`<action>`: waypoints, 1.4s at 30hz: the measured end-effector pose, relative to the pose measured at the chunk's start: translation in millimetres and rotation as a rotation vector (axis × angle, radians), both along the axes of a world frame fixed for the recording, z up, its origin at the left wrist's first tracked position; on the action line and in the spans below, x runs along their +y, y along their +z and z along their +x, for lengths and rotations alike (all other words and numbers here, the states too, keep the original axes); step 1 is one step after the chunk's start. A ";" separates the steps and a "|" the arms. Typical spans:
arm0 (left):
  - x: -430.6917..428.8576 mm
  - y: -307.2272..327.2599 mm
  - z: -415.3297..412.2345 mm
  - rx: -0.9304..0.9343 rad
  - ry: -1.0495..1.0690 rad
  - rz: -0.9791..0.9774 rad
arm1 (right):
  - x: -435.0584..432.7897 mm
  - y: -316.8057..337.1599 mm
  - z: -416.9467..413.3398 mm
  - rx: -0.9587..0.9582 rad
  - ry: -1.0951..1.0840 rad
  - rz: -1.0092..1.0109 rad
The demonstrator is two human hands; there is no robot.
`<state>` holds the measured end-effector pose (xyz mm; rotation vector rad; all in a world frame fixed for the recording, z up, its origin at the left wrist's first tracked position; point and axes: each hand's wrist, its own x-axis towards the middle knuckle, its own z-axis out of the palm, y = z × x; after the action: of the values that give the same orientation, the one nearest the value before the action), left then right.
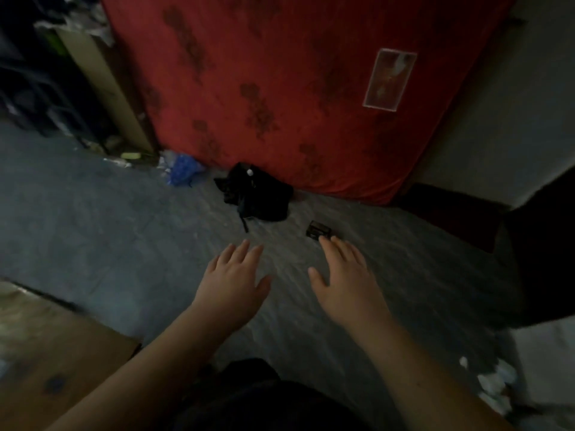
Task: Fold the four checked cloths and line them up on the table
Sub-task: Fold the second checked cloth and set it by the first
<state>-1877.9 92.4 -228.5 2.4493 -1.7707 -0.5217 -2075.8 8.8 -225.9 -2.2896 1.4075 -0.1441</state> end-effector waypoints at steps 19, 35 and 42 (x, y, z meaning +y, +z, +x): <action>-193.4 -0.1 311.5 0.017 0.377 -0.090 | -260.5 5.4 331.9 0.056 0.351 -0.060; -128.6 -20.0 528.7 -0.031 1.191 -0.015 | -256.9 -16.9 700.2 -0.032 1.105 0.009; -95.7 -9.3 592.6 -0.013 1.564 -0.042 | -213.2 -5.9 834.2 0.025 1.559 0.039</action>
<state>-1285.3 -3.3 -237.7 2.7828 0.4281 -0.2255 -1241.6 -204.4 -231.8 -2.6349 -0.6055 0.3854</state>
